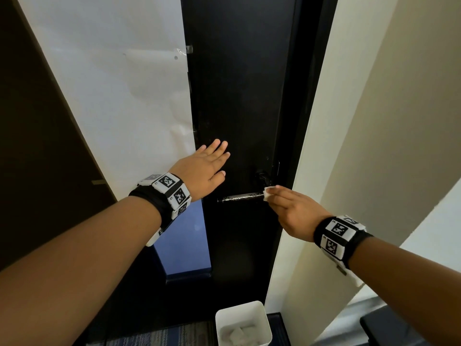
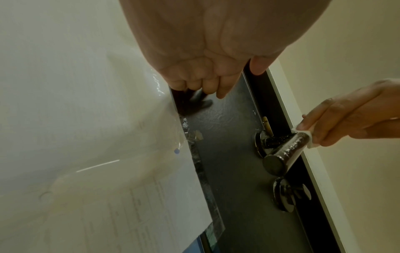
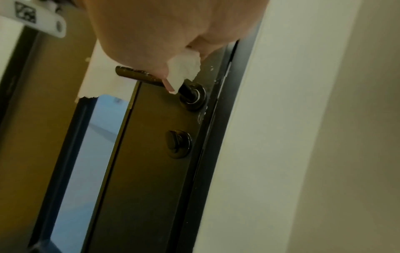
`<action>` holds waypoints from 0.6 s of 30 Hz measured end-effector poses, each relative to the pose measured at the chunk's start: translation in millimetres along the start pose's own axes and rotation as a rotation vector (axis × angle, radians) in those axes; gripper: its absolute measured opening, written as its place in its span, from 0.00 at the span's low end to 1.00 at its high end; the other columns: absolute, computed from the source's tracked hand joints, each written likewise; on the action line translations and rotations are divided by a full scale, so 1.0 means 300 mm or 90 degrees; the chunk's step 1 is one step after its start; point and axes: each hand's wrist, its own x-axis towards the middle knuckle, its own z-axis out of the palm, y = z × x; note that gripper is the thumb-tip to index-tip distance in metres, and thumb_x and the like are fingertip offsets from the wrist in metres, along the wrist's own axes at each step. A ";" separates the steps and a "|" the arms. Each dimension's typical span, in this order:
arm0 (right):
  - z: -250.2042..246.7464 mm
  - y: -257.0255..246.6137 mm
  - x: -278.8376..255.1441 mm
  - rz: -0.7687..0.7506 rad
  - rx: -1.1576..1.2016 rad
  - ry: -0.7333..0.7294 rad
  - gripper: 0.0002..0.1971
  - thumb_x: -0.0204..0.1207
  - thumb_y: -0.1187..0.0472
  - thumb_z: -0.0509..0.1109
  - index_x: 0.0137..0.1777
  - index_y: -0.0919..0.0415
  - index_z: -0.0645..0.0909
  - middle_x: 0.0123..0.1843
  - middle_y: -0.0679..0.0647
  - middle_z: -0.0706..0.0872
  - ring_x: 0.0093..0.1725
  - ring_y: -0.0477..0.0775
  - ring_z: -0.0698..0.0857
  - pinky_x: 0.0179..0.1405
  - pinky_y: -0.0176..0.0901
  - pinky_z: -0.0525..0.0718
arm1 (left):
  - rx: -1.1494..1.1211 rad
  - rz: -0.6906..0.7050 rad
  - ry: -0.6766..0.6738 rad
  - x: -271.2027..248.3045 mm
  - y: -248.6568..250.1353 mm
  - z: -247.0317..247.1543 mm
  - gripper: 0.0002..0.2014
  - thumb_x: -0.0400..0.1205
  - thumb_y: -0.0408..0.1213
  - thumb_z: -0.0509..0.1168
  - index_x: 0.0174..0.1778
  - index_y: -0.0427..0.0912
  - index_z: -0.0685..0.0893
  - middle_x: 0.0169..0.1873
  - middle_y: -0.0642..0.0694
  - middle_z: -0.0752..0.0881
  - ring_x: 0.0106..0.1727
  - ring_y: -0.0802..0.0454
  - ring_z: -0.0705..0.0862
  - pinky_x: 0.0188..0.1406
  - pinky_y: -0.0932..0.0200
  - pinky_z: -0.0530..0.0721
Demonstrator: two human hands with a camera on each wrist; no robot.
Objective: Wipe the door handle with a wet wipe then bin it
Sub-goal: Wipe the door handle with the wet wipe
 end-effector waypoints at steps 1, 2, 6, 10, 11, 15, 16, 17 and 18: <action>0.003 -0.002 -0.011 0.053 0.029 0.027 0.21 0.75 0.65 0.57 0.62 0.71 0.85 0.62 0.59 0.87 0.70 0.62 0.82 0.75 0.53 0.75 | 0.000 -0.002 -0.001 0.000 0.001 -0.001 0.28 0.87 0.47 0.42 0.83 0.44 0.49 0.84 0.46 0.44 0.84 0.53 0.39 0.83 0.55 0.41; 0.007 -0.011 -0.019 0.136 0.083 0.063 0.20 0.75 0.66 0.57 0.61 0.71 0.85 0.61 0.60 0.87 0.68 0.63 0.83 0.74 0.50 0.75 | 0.001 -0.003 -0.002 0.000 0.002 -0.001 0.28 0.87 0.47 0.42 0.83 0.43 0.49 0.84 0.46 0.44 0.84 0.53 0.39 0.83 0.54 0.41; -0.015 -0.066 0.018 0.678 0.498 0.193 0.15 0.81 0.67 0.59 0.59 0.64 0.86 0.59 0.56 0.87 0.57 0.52 0.85 0.61 0.36 0.77 | 0.002 -0.003 -0.002 0.001 0.001 -0.001 0.28 0.87 0.47 0.42 0.83 0.44 0.49 0.84 0.47 0.44 0.84 0.53 0.38 0.83 0.54 0.41; -0.029 -0.071 0.106 0.961 0.940 0.288 0.15 0.81 0.67 0.58 0.53 0.59 0.87 0.60 0.64 0.88 0.49 0.56 0.86 0.44 0.38 0.84 | 0.003 -0.003 0.000 0.002 0.003 0.004 0.28 0.87 0.47 0.42 0.83 0.44 0.49 0.84 0.47 0.44 0.84 0.53 0.38 0.82 0.55 0.41; -0.036 -0.066 0.130 0.965 1.007 0.291 0.15 0.81 0.70 0.58 0.57 0.62 0.86 0.63 0.66 0.86 0.53 0.59 0.85 0.42 0.34 0.85 | 0.002 -0.004 0.001 0.002 0.003 0.004 0.28 0.87 0.47 0.43 0.83 0.44 0.49 0.84 0.47 0.44 0.84 0.53 0.38 0.82 0.55 0.41; -0.046 -0.060 0.206 0.977 1.237 0.331 0.11 0.79 0.69 0.65 0.57 0.67 0.85 0.63 0.69 0.85 0.60 0.64 0.85 0.50 0.36 0.88 | 0.005 -0.004 0.001 0.002 0.001 0.006 0.28 0.87 0.47 0.43 0.83 0.44 0.49 0.84 0.47 0.44 0.84 0.53 0.38 0.82 0.55 0.40; -0.048 -0.061 0.217 0.987 1.268 0.340 0.09 0.78 0.62 0.67 0.53 0.64 0.85 0.57 0.66 0.86 0.58 0.64 0.87 0.56 0.48 0.88 | 0.005 -0.003 0.002 0.002 0.000 0.006 0.28 0.87 0.47 0.43 0.83 0.44 0.49 0.84 0.47 0.44 0.84 0.54 0.38 0.82 0.55 0.40; -0.028 -0.047 0.225 1.024 1.312 0.343 0.11 0.78 0.58 0.66 0.55 0.62 0.83 0.56 0.64 0.86 0.56 0.63 0.87 0.56 0.55 0.88 | 0.005 -0.002 0.003 0.002 0.000 0.007 0.28 0.87 0.47 0.43 0.83 0.44 0.49 0.84 0.47 0.44 0.84 0.54 0.38 0.82 0.55 0.40; -0.020 -0.047 0.225 1.040 1.318 0.376 0.14 0.79 0.57 0.64 0.62 0.62 0.79 0.57 0.63 0.85 0.56 0.63 0.87 0.56 0.58 0.87 | 0.004 -0.002 0.005 0.002 0.000 0.008 0.28 0.87 0.47 0.43 0.83 0.44 0.49 0.84 0.47 0.44 0.84 0.54 0.38 0.82 0.55 0.40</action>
